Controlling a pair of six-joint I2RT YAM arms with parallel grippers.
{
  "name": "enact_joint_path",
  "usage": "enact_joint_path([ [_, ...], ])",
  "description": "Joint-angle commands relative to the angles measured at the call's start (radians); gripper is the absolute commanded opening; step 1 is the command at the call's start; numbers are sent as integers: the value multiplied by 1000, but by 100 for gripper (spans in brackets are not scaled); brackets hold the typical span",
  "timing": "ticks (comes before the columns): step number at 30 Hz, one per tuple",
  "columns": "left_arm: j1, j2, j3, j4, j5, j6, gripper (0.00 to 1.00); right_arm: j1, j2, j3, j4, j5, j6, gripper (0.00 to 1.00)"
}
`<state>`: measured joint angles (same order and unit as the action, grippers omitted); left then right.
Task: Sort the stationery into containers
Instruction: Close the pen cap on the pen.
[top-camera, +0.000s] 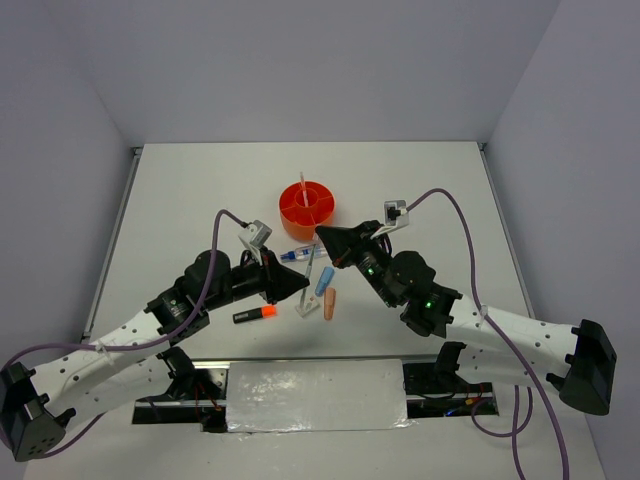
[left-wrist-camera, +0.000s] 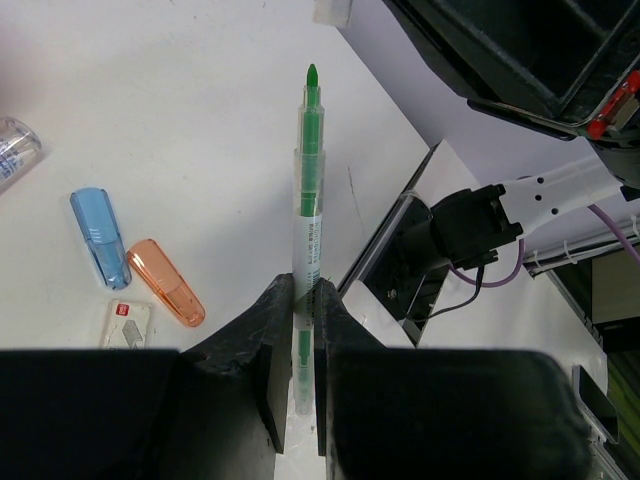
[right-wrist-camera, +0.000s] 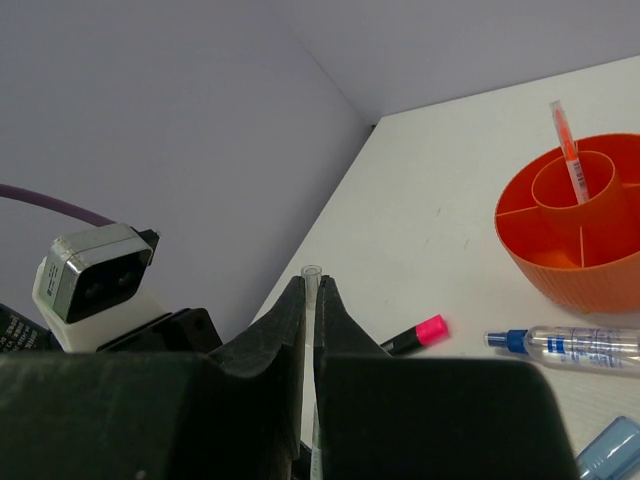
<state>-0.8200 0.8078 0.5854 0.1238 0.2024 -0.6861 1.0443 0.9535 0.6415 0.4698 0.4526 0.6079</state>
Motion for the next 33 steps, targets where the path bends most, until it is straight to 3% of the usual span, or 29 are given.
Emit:
enact_joint_path([
  [1, -4, -10, 44, 36, 5, 3, 0, -3, -1, 15, 6, 14, -10, 0],
  [18, -4, -32, 48, 19, -14, 13, 0, -3, 10, -39, 38, -22, 29, 0],
  [33, -4, -30, 30, 36, 3, 7, 0, -4, 14, 44, -22, 44, -7, 0],
])
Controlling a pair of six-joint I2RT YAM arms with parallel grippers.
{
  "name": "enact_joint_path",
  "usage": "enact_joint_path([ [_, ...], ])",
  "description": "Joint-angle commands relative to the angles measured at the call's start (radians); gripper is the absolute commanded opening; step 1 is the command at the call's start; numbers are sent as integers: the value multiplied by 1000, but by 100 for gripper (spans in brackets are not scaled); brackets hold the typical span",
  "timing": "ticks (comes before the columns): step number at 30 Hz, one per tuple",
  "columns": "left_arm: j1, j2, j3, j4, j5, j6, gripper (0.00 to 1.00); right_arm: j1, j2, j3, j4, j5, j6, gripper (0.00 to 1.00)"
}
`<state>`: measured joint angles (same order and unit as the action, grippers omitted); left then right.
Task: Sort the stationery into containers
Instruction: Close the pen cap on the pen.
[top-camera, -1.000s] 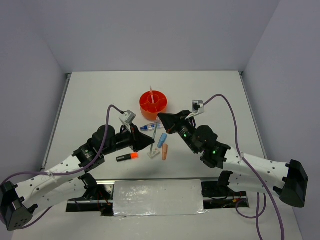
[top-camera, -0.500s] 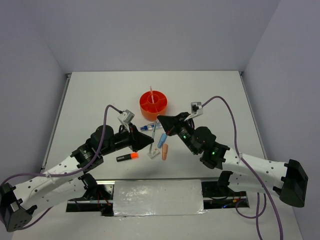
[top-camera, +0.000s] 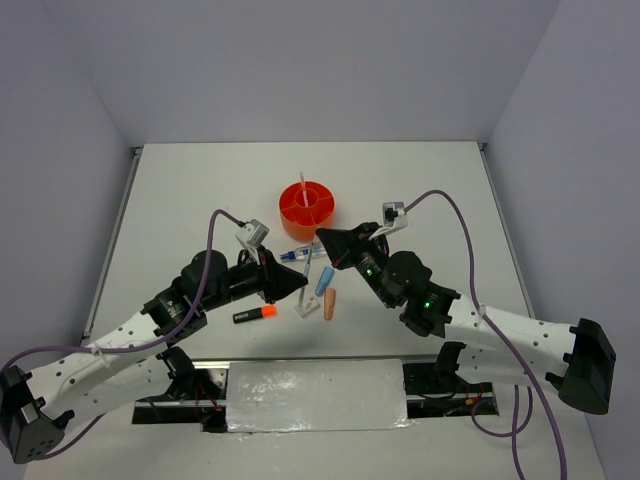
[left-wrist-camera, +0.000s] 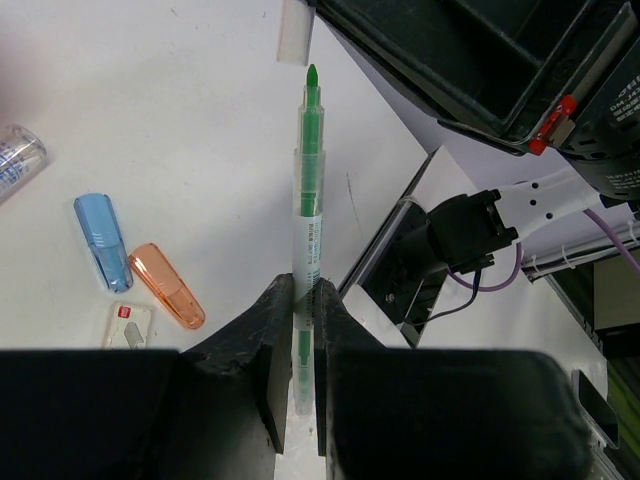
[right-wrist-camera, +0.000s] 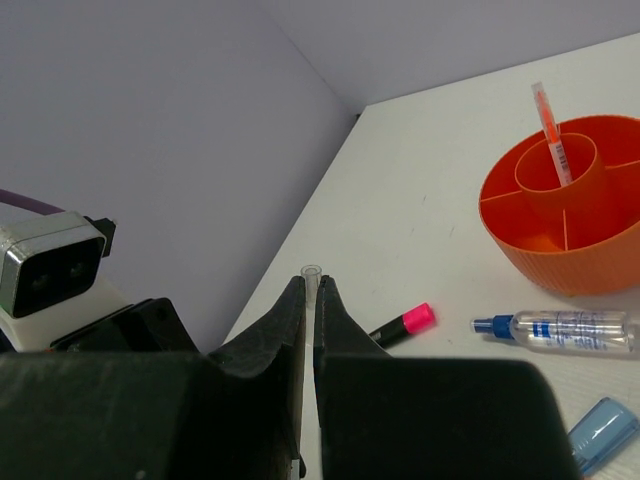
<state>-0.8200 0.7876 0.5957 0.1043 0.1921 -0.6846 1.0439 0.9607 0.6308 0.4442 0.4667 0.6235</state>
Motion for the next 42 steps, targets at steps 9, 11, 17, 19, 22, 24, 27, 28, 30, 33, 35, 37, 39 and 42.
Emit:
enact_joint_path([
  [9, -4, -1, 15, 58, 12, 8, 0, -2, 4, 49, 19, 9, -21, 0],
  [11, -4, 2, 13, 63, 10, 7, 0, -4, 4, 47, 21, 9, -21, 0],
  [17, -4, 24, 9, 78, 21, 2, 0, -4, -2, 52, 21, 13, -30, 0],
  [19, -4, 25, 7, 80, 20, 2, 0, -4, -5, 53, 19, 13, -31, 0],
  [22, -4, 24, 6, 83, 21, 0, 0, -2, -10, 47, 17, 10, -30, 0],
  [24, -4, 25, 6, 84, 23, -1, 0, -2, -10, 44, 17, 10, -28, 0],
  [27, -4, 29, 7, 84, 24, 0, 0, -2, -11, 35, 19, 12, -24, 0],
  [28, -2, 32, 7, 86, 24, 0, 0, -2, -11, 33, 21, 12, -21, 0],
  [30, -4, 35, 6, 87, 27, 0, 0, -4, -13, 33, 22, 13, -19, 0],
  [33, -4, 39, 0, 94, 32, -3, 0, -4, -10, 43, 16, 21, -24, 0],
  [35, -4, 35, -7, 92, 29, -3, 0, -4, -8, 53, 10, 24, -28, 0],
  [37, -4, 29, -8, 90, 27, -1, 0, -4, -8, 59, 7, 27, -33, 0],
  [39, -4, 27, -8, 86, 27, 0, 0, -2, -11, 60, 10, 27, -34, 0],
  [42, -4, 29, -7, 80, 23, 3, 0, -4, -13, 52, 13, 26, -28, 0],
])
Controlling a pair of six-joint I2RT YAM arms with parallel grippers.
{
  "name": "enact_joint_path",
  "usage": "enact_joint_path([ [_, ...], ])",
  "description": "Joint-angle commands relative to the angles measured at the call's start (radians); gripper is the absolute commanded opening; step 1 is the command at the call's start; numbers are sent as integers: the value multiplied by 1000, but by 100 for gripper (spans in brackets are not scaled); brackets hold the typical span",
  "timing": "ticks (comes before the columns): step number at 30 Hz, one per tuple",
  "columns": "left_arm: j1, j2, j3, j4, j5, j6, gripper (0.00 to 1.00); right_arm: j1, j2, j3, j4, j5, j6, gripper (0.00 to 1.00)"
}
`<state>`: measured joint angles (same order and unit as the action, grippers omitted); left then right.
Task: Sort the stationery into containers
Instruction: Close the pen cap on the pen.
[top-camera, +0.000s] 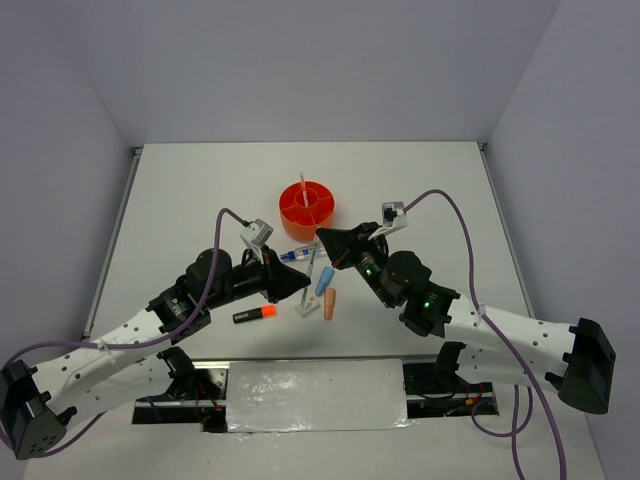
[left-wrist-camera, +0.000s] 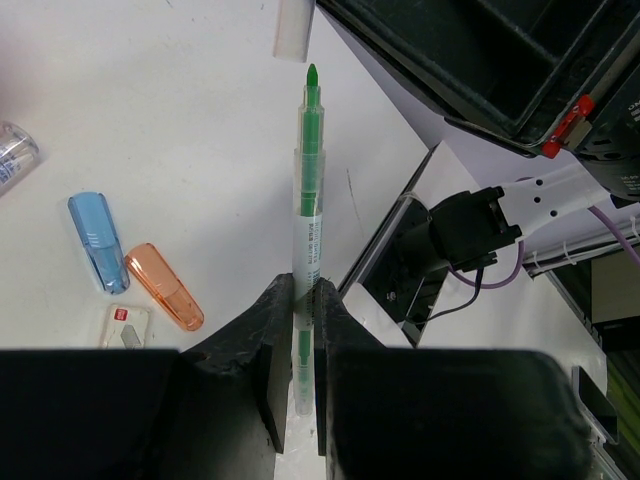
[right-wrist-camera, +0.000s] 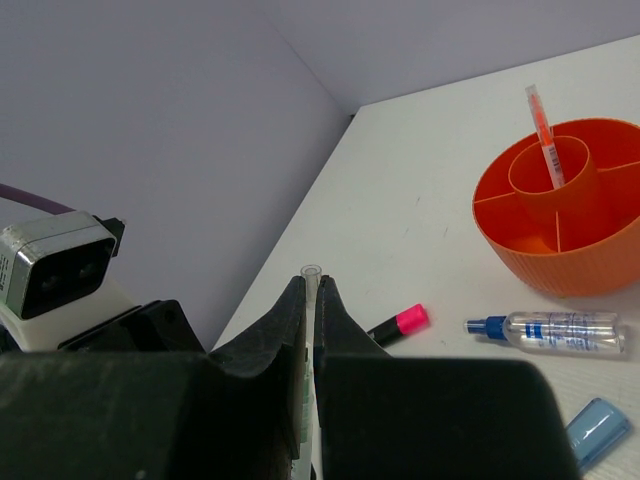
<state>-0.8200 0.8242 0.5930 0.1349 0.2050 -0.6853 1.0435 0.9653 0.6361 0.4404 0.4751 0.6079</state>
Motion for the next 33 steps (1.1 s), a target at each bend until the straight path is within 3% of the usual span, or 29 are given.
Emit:
enact_joint_path([
  [1, -4, -8, -5, 51, 8, 4, 0, -3, -17, 45, 18, 14, -11, 0],
  [33, -4, 3, 21, 31, -18, 21, 0, -5, -8, -3, 41, -13, 18, 0],
])
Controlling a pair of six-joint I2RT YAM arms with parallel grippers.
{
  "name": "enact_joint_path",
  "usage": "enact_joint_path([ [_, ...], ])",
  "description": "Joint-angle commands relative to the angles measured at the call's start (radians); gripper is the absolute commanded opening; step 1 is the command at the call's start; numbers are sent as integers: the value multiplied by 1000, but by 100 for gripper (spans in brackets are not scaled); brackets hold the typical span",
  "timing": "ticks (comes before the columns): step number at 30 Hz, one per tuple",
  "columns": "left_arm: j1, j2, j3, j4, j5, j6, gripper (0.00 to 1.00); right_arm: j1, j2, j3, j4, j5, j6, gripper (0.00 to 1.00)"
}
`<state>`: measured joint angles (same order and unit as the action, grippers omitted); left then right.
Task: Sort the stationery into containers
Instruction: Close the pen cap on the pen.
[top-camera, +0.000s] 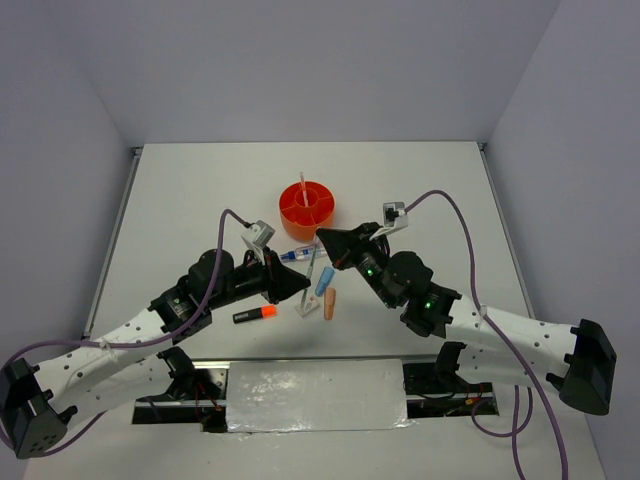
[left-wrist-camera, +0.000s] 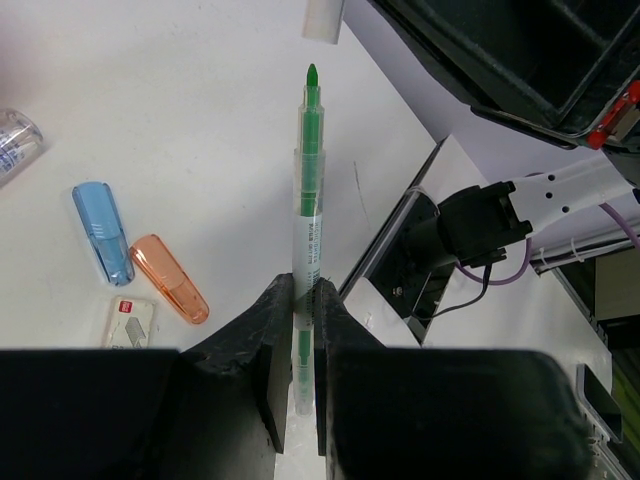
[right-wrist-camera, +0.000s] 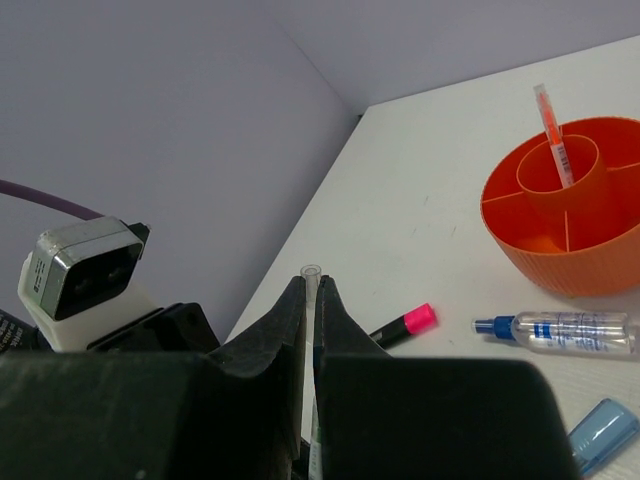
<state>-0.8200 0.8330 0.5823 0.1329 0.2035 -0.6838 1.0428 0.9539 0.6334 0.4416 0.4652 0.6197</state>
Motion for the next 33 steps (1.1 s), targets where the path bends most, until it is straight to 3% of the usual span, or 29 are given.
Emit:
enact_joint_path([
  [1, -4, -9, 30, 33, -19, 20, 0, -4, 3, -1, 40, -5, 8, 0],
  [23, -4, -29, 39, 17, -30, 24, 0, -3, 8, -31, 46, -8, 25, 0],
  [33, -4, -14, 37, 33, -27, 18, 0, -4, 6, -49, 80, -79, 61, 0],
])
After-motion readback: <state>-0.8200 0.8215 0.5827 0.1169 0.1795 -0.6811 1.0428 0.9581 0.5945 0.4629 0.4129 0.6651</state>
